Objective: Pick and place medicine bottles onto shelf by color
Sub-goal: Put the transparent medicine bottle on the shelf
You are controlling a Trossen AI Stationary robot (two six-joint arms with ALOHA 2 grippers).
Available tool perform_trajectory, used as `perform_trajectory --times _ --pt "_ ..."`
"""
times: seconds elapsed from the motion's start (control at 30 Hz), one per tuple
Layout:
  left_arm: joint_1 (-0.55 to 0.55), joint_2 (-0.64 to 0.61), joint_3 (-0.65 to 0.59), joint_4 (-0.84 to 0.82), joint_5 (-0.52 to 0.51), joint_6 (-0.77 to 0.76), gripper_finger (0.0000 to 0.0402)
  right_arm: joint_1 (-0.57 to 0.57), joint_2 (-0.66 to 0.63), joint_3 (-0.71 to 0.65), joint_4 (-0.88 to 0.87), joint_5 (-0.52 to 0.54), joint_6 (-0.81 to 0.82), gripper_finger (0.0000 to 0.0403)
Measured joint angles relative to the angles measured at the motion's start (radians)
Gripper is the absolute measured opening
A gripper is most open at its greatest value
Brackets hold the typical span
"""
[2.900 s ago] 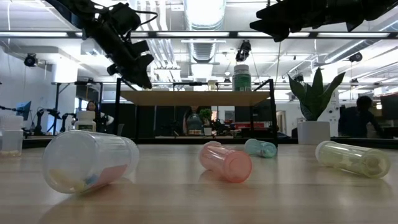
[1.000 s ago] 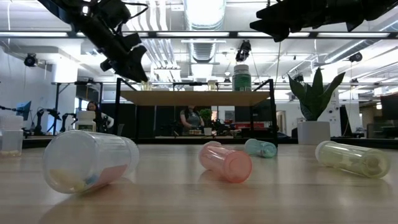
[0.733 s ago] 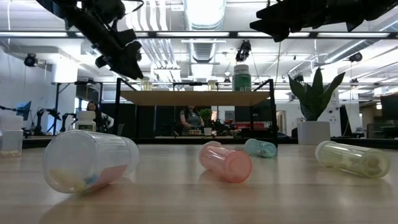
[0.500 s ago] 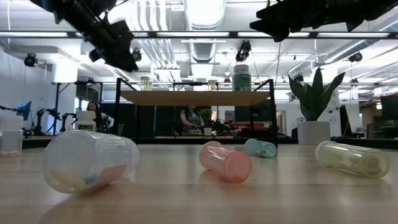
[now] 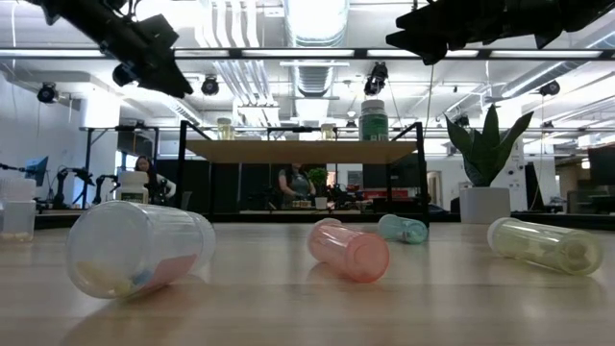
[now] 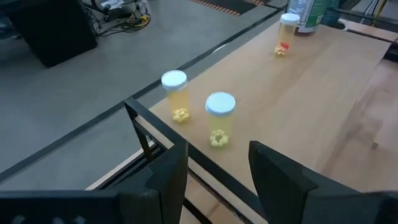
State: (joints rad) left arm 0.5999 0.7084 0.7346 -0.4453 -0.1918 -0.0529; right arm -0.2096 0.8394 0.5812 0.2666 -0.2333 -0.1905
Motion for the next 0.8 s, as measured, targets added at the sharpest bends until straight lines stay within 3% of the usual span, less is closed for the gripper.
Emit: perform_trajectory --times 0.33,0.8 --pt "-0.001 -0.152 -0.205 0.106 0.057 -0.071 0.0154 0.0 0.0 0.0 0.0 0.0 0.01 0.0263" --pt "0.0 -0.233 -0.253 0.105 0.057 -0.098 0.0154 0.0 0.0 0.0 0.0 0.0 0.008 0.0263"
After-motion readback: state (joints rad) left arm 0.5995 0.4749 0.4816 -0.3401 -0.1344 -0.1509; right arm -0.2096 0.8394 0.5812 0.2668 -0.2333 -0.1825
